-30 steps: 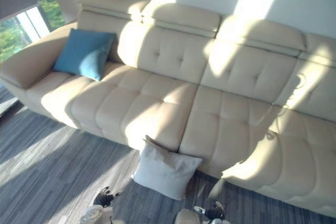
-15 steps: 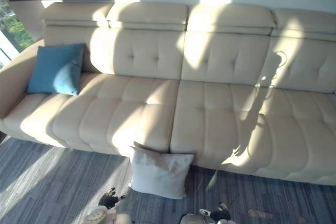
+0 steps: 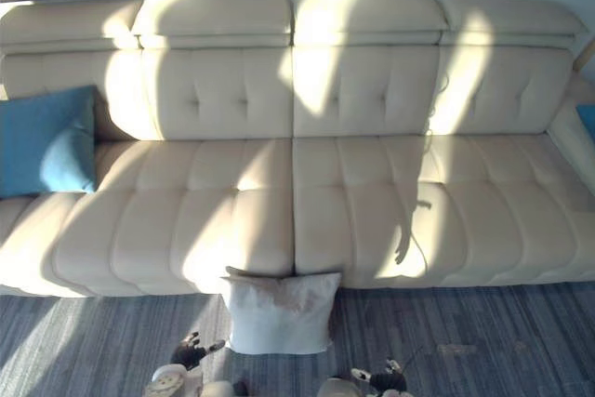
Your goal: Pick up cushions and gather them together orderly.
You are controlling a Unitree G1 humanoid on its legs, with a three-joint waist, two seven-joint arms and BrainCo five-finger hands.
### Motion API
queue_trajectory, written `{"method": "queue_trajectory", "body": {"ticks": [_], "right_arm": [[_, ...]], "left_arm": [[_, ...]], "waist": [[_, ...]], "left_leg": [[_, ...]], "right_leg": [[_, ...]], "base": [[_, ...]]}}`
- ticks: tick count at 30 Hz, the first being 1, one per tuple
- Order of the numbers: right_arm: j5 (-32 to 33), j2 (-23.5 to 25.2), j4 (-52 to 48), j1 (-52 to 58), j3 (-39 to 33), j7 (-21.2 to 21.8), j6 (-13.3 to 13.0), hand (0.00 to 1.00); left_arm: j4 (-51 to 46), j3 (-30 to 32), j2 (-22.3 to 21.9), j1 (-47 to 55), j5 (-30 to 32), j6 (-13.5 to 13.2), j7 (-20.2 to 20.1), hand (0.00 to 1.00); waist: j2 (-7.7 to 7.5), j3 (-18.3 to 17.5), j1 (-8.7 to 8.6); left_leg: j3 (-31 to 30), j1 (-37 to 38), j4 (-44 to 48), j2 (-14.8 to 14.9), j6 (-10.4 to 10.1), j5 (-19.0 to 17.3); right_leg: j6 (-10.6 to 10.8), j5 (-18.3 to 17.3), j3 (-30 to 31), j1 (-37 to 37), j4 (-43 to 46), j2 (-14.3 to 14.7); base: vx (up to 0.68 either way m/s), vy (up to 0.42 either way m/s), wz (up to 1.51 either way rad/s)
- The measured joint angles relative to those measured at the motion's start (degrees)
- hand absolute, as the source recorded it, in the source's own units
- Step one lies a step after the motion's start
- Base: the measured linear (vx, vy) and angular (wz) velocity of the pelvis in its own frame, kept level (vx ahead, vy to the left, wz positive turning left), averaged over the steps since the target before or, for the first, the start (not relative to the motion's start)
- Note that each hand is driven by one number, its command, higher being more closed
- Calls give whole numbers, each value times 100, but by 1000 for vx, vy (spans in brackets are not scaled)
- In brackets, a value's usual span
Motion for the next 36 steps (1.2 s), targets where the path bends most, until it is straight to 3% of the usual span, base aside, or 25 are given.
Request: {"method": "queue_trajectory", "body": {"ticks": [5,9,20,27,34,35,36], "right_arm": [[276,-9,-620,-670,18,-147,-142,0],[619,-156,-808,-1175,14,-336,-191,0],[1109,-621,-1761,-3426,40,-587,-365,0],[1162,-941,-2160,-5066,461,-745,-518,0],[1319,-628,-2083,-5902,795,-855,-569,0],[1377,-544,-1986,-6009,795,-908,-570,100],[1430,-433,-1849,-6131,793,-954,-579,100]], "left_arm": [[-383,140,-27,-581,-491,-81,309,0],[-675,398,118,-949,-817,-161,574,0],[-1475,1020,850,-2704,-1497,-378,795,0],[-2132,687,1304,-4022,-1581,-565,893,0],[-2145,71,1154,-4967,-1572,-610,1049,0],[-2145,-7,1072,-5113,-1573,-610,1089,100],[-2146,-108,993,-5255,-1572,-610,1188,100]], "waist": [[11,684,124],[-49,979,169],[-165,1721,210],[-155,1911,196],[-153,1921,196],[-153,1921,193],[-153,1921,182]], "left_leg": [[-64,-1701,1925,355,36,-631],[-218,-2728,2887,522,41,-920],[-517,-5798,4279,662,37,-777],[-718,-7364,4863,550,-39,-702],[-818,-8198,5048,456,-41,-590],[-825,-8271,5052,442,-39,-567],[-846,-8341,5053,432,-42,-547]], "right_leg": [[-207,-615,-69,-1552,1739,-7],[-308,-976,-58,-2515,2609,-21],[-628,-861,23,-5527,3960,-55],[-638,-853,23,-7092,4688,-224],[-634,-858,24,-7894,4960,-321],[-634,-858,26,-7968,4979,-335],[-637,-856,17,-8022,4981,-337]], "base": [[-206,-107,4],[-236,-69,0],[-150,-39,-3],[-37,-31,8],[-50,6,8],[-34,12,10],[-44,19,10]]}}
